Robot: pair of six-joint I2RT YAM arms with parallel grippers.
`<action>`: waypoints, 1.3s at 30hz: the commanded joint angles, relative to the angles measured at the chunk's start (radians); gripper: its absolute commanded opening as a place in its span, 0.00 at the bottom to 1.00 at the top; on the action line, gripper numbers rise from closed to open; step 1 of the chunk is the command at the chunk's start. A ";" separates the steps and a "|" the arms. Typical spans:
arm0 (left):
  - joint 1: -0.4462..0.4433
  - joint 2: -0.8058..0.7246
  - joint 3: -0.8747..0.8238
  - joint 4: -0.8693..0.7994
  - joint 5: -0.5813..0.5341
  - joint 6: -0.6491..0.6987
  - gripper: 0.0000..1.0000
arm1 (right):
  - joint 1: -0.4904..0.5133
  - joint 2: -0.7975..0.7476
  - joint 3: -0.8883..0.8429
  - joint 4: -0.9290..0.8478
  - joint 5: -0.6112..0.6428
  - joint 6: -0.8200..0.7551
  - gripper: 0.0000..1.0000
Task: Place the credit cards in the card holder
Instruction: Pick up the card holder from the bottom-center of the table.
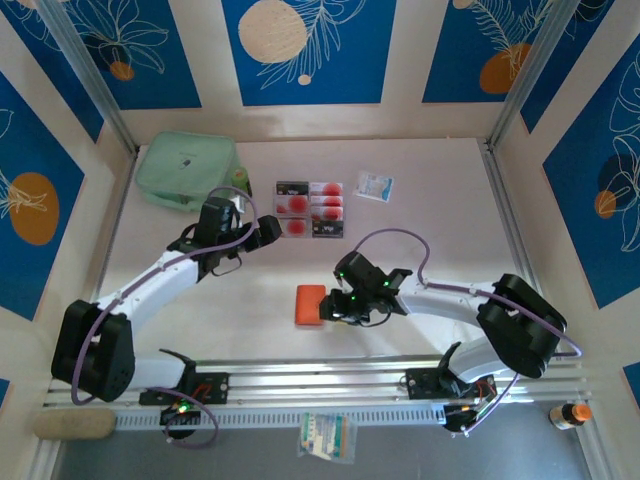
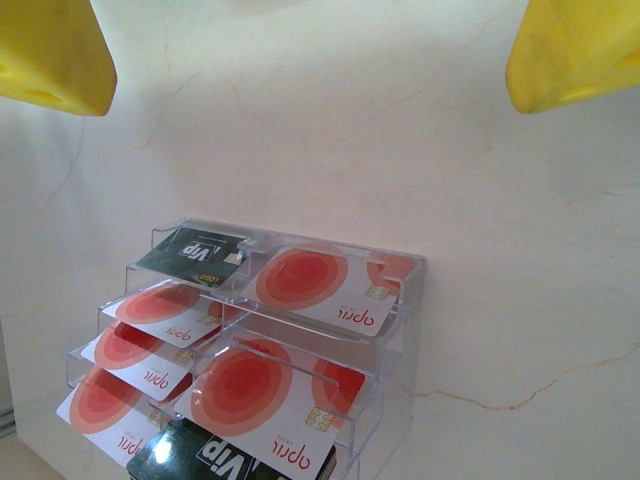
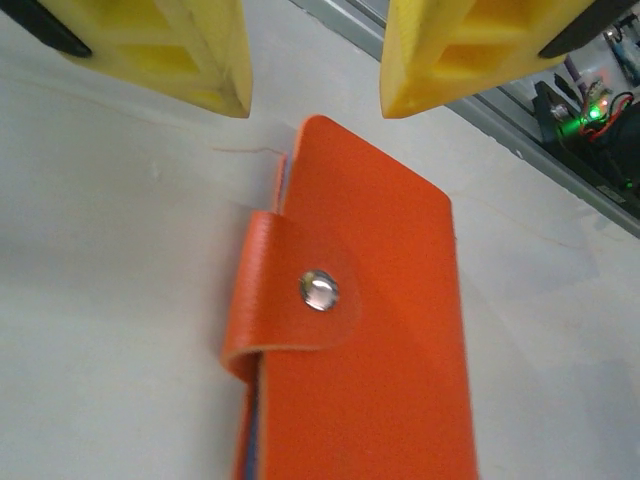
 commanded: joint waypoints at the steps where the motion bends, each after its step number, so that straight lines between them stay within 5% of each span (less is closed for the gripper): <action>1: -0.006 -0.033 -0.014 -0.001 0.012 0.005 1.00 | 0.008 0.028 -0.017 0.064 -0.012 0.057 0.37; 18: -0.008 -0.018 -0.013 -0.011 0.007 0.019 1.00 | 0.010 0.117 -0.020 0.177 -0.051 0.087 0.31; 25: -0.009 -0.010 -0.016 -0.009 0.006 0.021 1.00 | -0.006 0.130 -0.008 0.196 -0.074 0.070 0.00; 34: -0.010 0.008 0.011 0.076 0.162 -0.103 1.00 | -0.220 -0.067 0.052 0.164 -0.290 -0.096 0.00; 39: -0.009 0.016 -0.025 0.331 0.307 -0.239 1.00 | -0.348 -0.114 0.140 0.182 -0.476 -0.143 0.00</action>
